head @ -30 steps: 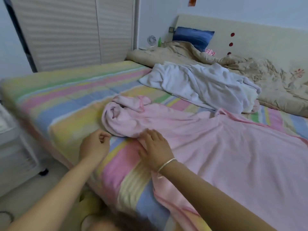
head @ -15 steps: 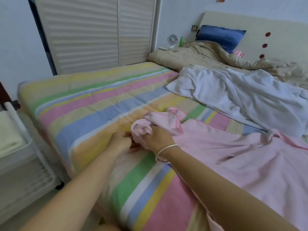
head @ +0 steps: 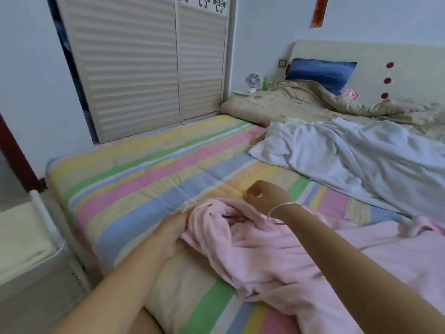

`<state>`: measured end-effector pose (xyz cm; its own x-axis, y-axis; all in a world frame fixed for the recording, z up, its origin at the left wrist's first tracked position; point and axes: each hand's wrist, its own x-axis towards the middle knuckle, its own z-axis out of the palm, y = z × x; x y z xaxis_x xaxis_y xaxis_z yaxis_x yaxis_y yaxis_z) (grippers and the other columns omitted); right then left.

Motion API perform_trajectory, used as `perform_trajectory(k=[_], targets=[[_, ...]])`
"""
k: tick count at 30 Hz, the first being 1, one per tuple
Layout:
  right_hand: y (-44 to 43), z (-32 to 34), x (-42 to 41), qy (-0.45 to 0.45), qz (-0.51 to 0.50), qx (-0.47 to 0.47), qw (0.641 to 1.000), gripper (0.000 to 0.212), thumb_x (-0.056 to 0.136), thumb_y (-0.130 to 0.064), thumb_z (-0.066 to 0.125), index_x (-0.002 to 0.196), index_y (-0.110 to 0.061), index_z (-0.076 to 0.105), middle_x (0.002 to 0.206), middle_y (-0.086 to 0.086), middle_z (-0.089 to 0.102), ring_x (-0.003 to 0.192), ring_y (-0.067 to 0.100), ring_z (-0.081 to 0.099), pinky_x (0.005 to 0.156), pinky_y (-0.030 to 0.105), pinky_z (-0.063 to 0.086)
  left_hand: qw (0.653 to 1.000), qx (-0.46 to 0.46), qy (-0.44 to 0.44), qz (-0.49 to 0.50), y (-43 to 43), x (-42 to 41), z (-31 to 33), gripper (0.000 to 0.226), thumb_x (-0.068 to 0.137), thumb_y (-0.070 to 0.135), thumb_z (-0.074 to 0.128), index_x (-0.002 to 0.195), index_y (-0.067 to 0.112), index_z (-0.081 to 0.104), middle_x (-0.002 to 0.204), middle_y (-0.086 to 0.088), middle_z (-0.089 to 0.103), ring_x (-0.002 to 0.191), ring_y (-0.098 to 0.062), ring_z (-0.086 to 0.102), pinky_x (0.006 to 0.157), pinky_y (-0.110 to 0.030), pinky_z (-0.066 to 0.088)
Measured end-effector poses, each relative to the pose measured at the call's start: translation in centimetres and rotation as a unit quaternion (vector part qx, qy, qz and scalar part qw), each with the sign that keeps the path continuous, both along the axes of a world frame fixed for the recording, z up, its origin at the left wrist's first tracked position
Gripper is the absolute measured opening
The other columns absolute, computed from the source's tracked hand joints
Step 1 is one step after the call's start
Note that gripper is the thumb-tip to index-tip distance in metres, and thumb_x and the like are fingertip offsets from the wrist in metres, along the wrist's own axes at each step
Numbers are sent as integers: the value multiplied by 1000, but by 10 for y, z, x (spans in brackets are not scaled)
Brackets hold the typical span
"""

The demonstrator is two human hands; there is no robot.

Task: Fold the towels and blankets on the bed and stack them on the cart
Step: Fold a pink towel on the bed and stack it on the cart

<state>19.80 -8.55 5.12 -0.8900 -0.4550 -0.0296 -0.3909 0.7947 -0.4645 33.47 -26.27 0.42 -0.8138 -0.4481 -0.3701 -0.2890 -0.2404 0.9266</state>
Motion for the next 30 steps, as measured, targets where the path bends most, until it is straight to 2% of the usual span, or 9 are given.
perform_trajectory(k=[2,4,7,10,15,19,24,28,30], targets=[[-3,-13,-3,22,42,146,988,75,77,-55,66,141,-26,39,139,5,47,126,27,44,103,37,38,995,-91,15,21,-19,8,11,14,95,19,58,95,16,71,84,-6,74,63,-14,67,50,-20,49],[-12,-26,-1,-21,66,205,976,94,72,-56,69,148,-25,24,147,8,36,132,31,40,100,37,40,979,-197,20,49,-45,10,21,14,95,16,58,90,17,71,81,-6,72,62,-13,63,50,-21,47],[-26,-38,-3,17,92,262,960,65,80,-47,62,136,-21,42,135,7,48,118,30,52,82,34,43,938,-344,-9,30,-82,9,28,17,94,18,59,88,10,74,83,-7,70,72,-18,60,65,-28,45],[-43,-27,-8,108,81,308,942,36,91,-27,52,125,-16,56,126,8,59,116,26,55,86,33,45,895,-437,-79,53,-110,5,27,29,94,30,59,77,11,71,77,-9,64,71,-24,56,62,-31,39],[-91,16,-38,266,21,213,940,21,90,-15,51,109,-16,60,108,7,65,98,28,62,66,30,39,931,-316,-79,167,-134,-4,17,30,92,21,53,67,12,66,67,-15,59,62,-30,56,65,-36,48],[-167,43,-72,176,-31,5,984,23,88,-18,47,104,-12,62,107,14,66,104,34,60,72,31,40,945,-284,-76,146,-148,-6,11,27,88,5,44,67,15,59,63,-13,57,57,-27,50,58,-31,42],[-265,53,-56,156,9,-124,980,20,86,-19,51,96,-11,66,104,13,68,101,32,61,70,27,36,951,-270,-140,61,-175,18,9,22,81,1,43,84,11,63,46,-4,51,40,-19,42,46,-23,37],[-336,24,-25,111,63,-150,980,18,86,-20,53,97,-15,66,103,11,69,100,30,63,70,25,37,950,-192,-244,-8,-206,39,8,5,80,0,54,83,3,58,71,-12,54,53,-20,51,47,-24,46],[-359,3,-12,90,103,-128,982,22,88,-19,52,105,-16,66,107,10,69,104,29,62,75,27,41,951,-140,-271,-46,-217,43,3,16,82,4,60,99,2,61,89,-17,62,69,-23,59,55,-26,52]])
